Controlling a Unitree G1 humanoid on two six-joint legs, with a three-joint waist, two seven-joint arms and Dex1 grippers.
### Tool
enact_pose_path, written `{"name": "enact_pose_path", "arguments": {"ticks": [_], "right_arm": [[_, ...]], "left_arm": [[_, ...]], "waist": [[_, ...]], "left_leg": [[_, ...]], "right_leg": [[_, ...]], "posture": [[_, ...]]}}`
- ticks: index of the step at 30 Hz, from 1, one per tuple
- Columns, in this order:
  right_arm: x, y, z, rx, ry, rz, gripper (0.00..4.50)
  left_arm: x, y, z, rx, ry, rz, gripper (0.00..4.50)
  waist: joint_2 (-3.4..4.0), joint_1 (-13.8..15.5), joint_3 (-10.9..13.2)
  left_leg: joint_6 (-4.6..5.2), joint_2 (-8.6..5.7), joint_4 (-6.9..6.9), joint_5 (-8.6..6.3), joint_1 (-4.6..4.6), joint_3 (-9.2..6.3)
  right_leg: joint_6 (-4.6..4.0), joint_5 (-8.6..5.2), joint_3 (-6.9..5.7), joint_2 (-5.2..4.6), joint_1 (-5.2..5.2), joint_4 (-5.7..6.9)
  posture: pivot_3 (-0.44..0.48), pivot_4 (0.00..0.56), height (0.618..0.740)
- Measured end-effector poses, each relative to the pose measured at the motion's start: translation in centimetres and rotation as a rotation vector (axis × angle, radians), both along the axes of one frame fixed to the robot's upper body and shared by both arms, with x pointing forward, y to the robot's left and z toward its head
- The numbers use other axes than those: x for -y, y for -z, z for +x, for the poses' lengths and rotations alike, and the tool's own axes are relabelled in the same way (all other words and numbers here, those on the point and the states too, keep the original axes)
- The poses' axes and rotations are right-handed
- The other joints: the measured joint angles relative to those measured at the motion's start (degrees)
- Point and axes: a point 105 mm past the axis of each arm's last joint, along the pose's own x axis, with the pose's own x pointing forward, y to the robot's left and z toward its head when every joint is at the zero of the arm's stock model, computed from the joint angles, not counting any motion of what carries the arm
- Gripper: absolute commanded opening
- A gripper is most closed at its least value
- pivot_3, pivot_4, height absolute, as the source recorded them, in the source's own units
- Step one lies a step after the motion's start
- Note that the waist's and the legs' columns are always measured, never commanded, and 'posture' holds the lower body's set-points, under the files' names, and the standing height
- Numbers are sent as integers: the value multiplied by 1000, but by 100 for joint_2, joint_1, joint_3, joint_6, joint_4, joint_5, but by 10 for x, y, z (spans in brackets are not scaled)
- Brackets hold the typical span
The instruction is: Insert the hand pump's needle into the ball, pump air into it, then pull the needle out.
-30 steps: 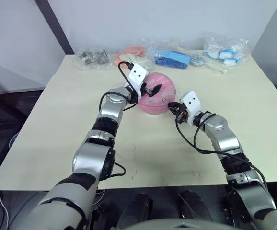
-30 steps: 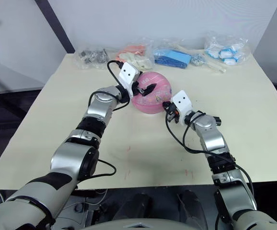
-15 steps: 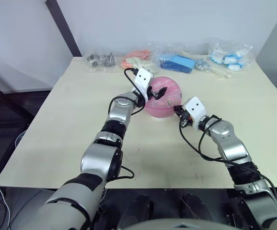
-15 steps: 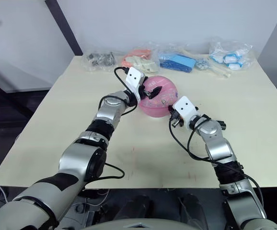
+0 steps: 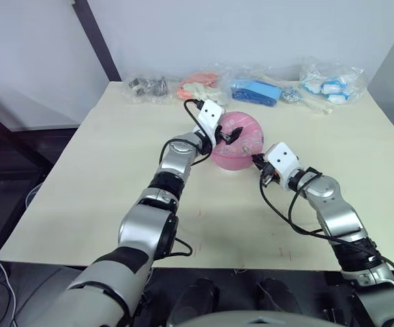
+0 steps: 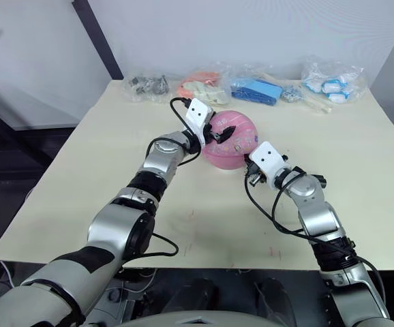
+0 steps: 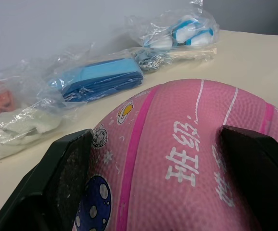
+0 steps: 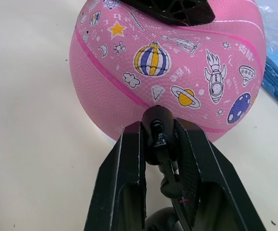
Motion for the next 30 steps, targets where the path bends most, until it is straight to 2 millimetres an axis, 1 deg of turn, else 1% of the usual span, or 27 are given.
{"name": "enact_pose_path", "arguments": {"ticks": [9,11,13,14,15,16,18,19,20,26,30], "right_arm": [[2,-2,-3,-4,7,-9,368],[3,-4,-8,8,3,-9,368],[0,-10,-14,24,-33,1,368],[-7,-17,-19,40,-68,17,368],[-11,-23,-23,59,-94,29,368],[-13,-28,-25,76,-106,32,368],[-14,-32,-27,88,-116,36,368],[-14,-31,-28,85,-118,38,368],[-13,-30,-29,79,-117,40,368],[-9,-24,-34,55,-107,61,368],[6,-17,-37,51,-48,92,368]], "left_arm": [[3,1,0,2,0,5,4500],[1,1,1,5,-16,5,4500],[-5,2,3,4,-47,9,4500],[-8,4,4,0,-65,12,4500],[-11,8,4,-8,-82,16,4500],[-13,13,4,-22,-97,21,4500],[-15,17,4,-34,-104,24,4500],[-15,18,4,-35,-104,25,4500],[-15,17,4,-35,-103,24,4500],[-12,17,3,-36,-90,9,4500],[-11,14,1,-31,-60,-18,4500]], "waist": [[0,2,0],[0,-7,0],[-11,-60,-13],[-19,-118,-26],[-27,-168,-24],[-31,-191,-34],[-26,-204,-39],[-26,-218,-40],[-27,-221,-42],[-26,-187,-46],[-29,-168,-42]], "left_leg": [[2,-6,0,-1,2,-26],[2,-6,0,-1,3,-28],[2,-5,-3,-1,16,-18],[3,-2,-17,-2,42,-14],[26,0,-35,-17,93,-15],[36,4,-46,-26,133,-15],[38,13,-81,-29,201,-12],[37,18,-92,-30,217,-15],[38,18,-98,-29,225,-17],[38,14,-101,-28,221,-20],[37,11,-101,-27,190,-23]], "right_leg": [[15,-10,-30,-21,16,-2],[17,-12,-30,-21,17,-2],[19,-13,-26,-19,21,1],[42,-26,-25,-18,42,1],[72,-44,-25,-19,87,-1],[101,-64,-25,-17,126,-3],[155,-101,-19,-22,181,-1],[175,-113,-20,-23,194,-1],[175,-114,-20,-24,194,-1],[175,-114,-20,-32,187,-2],[174,-113,-20,-34,157,-1]], "posture": [[0,150,740],[0,150,740],[0,150,740],[0,150,740],[0,150,740],[0,150,740],[0,150,740],[0,150,740],[0,150,740],[0,150,740],[0,150,740]]}}
